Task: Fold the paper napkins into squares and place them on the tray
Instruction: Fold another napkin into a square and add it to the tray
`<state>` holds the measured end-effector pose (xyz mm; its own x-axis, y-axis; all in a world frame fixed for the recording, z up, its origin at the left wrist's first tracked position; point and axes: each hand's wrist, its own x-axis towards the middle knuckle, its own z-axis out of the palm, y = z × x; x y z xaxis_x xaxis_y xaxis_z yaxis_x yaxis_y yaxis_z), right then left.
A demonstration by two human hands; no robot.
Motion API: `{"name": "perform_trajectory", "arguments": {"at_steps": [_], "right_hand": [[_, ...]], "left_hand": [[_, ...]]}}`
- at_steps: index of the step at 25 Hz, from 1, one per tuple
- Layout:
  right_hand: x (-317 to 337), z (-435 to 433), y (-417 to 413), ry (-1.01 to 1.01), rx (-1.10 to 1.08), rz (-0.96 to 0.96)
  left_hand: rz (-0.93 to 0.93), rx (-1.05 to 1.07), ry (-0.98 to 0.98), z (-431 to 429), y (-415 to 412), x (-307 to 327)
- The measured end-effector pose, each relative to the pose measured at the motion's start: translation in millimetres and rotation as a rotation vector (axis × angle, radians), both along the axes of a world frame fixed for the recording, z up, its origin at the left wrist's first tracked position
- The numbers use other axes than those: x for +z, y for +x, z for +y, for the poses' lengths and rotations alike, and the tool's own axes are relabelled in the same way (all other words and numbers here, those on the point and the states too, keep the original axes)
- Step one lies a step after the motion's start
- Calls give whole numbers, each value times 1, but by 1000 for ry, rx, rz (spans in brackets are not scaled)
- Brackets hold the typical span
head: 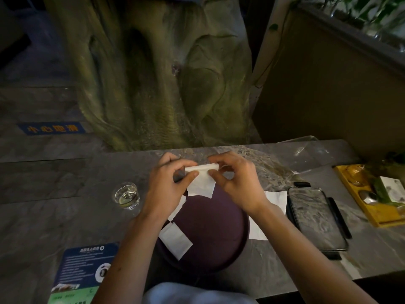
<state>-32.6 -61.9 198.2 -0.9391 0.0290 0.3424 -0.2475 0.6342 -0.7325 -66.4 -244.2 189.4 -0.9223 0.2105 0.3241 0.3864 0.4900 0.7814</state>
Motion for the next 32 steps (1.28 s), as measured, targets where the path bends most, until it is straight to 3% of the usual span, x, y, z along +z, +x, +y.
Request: {"name": "perform_trajectory", "arguments": {"at_steps": [4, 6, 8, 14, 23, 27, 32], "right_hand": [[4, 2, -1, 26, 6, -19], [6, 4, -2, 6, 36, -52], [6, 5, -3, -52, 77, -91], [-4, 6, -6, -326, 96, -188], [-5, 2, -3, -652, 50, -283], [-2, 1, -3, -776, 21, -340], [-1, 0, 3, -783, 56, -463]], "left_hand": [[-13, -17, 42, 0, 0, 4], [-124, -87, 146, 0, 2, 8], [-254, -143, 267, 2, 4, 10], [-327, -145, 421, 6, 5, 3], [-439, -91, 538, 6, 4, 0], [-533, -129, 488, 4, 4, -2], [-541, -71, 510, 1, 3, -6]]}}
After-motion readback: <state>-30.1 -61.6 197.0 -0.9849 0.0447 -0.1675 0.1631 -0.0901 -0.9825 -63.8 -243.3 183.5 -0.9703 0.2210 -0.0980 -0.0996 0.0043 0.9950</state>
